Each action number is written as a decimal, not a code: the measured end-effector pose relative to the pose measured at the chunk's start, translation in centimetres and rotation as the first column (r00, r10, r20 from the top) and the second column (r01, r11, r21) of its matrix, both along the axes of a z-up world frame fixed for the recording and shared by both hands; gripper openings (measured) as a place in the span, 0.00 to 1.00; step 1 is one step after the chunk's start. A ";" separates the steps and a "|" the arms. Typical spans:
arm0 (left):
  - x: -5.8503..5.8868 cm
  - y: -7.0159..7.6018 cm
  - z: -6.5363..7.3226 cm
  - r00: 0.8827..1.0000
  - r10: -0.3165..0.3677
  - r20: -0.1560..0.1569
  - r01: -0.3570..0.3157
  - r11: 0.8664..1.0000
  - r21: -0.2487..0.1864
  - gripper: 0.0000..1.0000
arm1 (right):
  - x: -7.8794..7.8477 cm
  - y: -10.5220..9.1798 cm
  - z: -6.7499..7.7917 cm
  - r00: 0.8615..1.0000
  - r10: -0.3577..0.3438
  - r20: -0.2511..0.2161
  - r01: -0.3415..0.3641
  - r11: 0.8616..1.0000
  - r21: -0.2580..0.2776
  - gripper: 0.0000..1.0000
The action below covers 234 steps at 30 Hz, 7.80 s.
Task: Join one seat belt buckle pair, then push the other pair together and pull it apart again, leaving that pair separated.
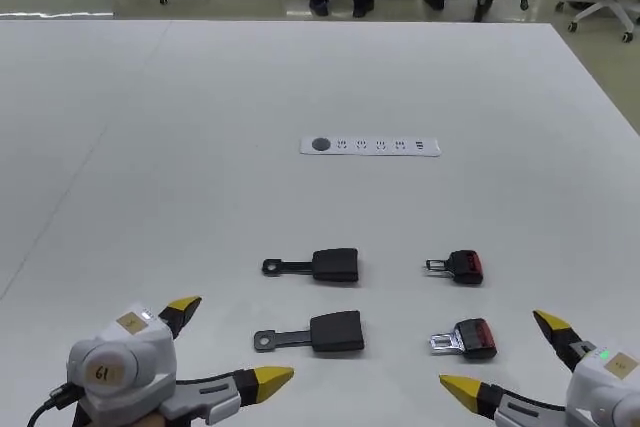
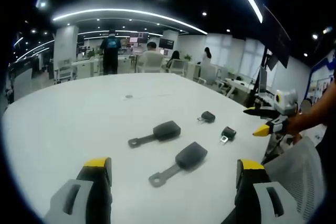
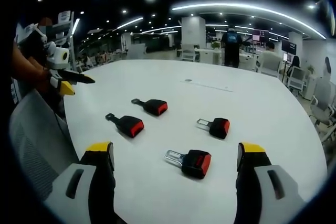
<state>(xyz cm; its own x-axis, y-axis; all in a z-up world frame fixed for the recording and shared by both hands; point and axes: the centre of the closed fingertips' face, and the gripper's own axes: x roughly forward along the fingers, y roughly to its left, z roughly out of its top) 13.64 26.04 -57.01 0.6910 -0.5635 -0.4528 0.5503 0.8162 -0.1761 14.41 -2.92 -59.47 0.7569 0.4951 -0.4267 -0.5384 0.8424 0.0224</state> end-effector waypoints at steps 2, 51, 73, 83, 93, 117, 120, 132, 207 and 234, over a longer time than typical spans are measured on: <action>0.0 0.0 0.1 1.000 0.000 0.000 0.000 1.000 -0.003 1.00 | 0.0 0.0 0.0 1.000 0.000 0.001 0.000 1.000 0.000 0.98; -0.5 -0.1 -0.6 1.000 -0.021 -0.011 0.021 1.000 0.002 1.00 | -0.8 -0.7 -0.5 0.999 0.042 -0.019 -0.044 0.996 -0.073 0.96; 1.1 -1.0 -1.0 0.998 -0.056 -0.029 0.057 0.998 0.024 1.00 | 0.9 -0.9 -1.1 0.996 0.084 -0.040 -0.087 0.993 -0.084 0.95; 2.0 -1.7 -1.7 0.995 -0.094 -0.041 0.096 0.995 0.040 0.99 | 1.2 -0.7 -2.1 0.988 0.135 -0.071 -0.141 0.986 -0.089 0.94; 2.6 -2.7 -2.5 0.986 -0.156 -0.062 0.160 0.985 0.058 0.96 | 1.7 -0.3 -2.7 0.967 0.233 -0.104 -0.244 0.965 -0.100 0.91; 4.4 -5.6 -5.7 0.934 -0.333 -0.130 0.348 0.930 0.120 0.87 | 3.5 -0.1 -5.5 0.868 0.442 -0.228 -0.475 0.872 -0.120 0.81; 4.4 -6.2 -6.4 0.918 -0.370 -0.143 0.388 0.912 0.132 0.83 | 3.1 -0.1 -6.0 0.842 0.474 -0.259 -0.515 0.849 -0.120 0.79; 5.0 -8.3 -9.4 0.851 -0.492 -0.183 0.521 0.836 0.175 0.77 | 3.8 -0.5 -7.3 0.781 0.539 -0.316 -0.593 0.799 -0.101 0.71; 4.0 -9.8 -11.9 0.626 -0.724 -0.291 0.779 0.558 0.287 0.31 | 3.9 7.7 -9.7 0.706 0.627 -0.329 -0.691 0.712 -0.126 0.35; 4.2 -9.7 -12.2 0.624 -0.709 -0.329 0.780 0.541 0.315 0.30 | 3.7 11.5 -10.0 0.703 0.632 -0.325 -0.693 0.711 -0.116 0.34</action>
